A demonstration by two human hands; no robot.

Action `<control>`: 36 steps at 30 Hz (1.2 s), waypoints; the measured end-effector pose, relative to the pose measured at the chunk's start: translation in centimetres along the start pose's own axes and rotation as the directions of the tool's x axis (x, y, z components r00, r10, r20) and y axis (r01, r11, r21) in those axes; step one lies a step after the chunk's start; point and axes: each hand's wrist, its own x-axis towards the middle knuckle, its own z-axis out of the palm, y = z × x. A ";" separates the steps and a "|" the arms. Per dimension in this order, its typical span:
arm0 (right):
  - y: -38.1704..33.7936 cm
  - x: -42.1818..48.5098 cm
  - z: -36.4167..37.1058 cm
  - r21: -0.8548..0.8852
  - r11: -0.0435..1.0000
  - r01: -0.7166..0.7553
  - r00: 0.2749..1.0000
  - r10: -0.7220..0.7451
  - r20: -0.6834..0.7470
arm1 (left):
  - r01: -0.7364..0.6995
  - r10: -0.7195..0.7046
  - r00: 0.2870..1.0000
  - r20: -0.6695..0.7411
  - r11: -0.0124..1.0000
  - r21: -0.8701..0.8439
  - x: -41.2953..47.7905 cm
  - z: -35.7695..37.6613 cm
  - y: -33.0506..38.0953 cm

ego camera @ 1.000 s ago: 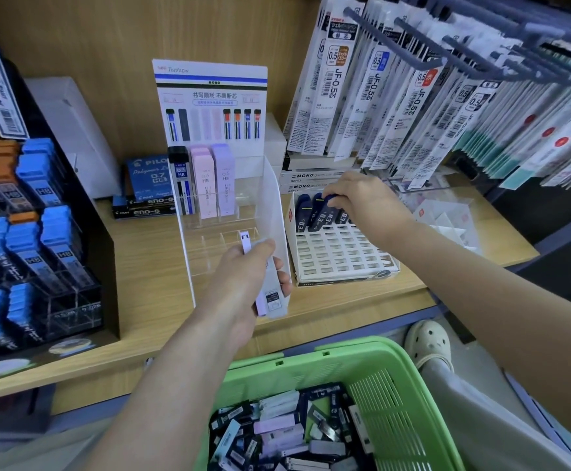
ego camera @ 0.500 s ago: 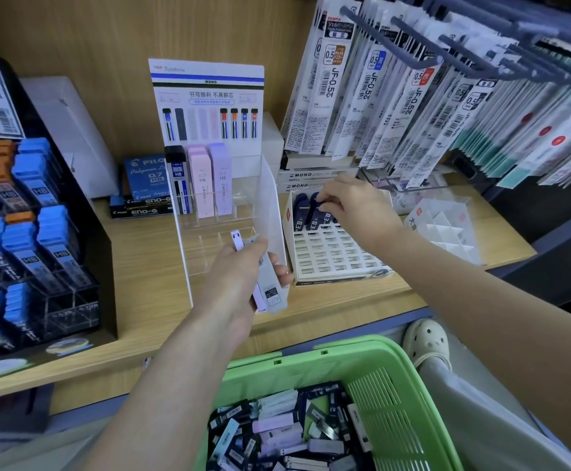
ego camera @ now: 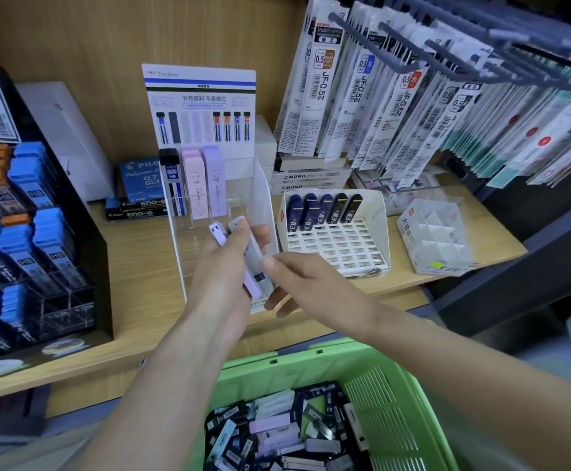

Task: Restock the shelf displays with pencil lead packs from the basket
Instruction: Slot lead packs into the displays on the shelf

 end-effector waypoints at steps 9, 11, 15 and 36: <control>-0.6 -0.9 -1.4 -0.225 0.962 0.155 0.956 -0.203 -0.212 | -0.049 0.043 0.999 0.030 0.968 0.246 -0.4 -1.8 0.5; -0.7 -1.3 -2.0 -0.343 0.921 0.184 0.936 -0.271 -0.226 | -0.032 0.024 0.999 0.030 0.951 0.309 -0.6 -2.3 0.6; -1.3 -2.0 -2.1 -0.460 0.833 0.307 0.883 -0.430 -0.188 | 0.006 -0.046 0.993 0.109 0.939 0.343 -1.0 -3.5 1.2; -7.1 -0.4 -1.2 -0.162 0.976 0.146 0.958 -0.181 -0.221 | -0.287 0.270 0.957 0.109 0.814 0.505 -2.1 -5.7 4.0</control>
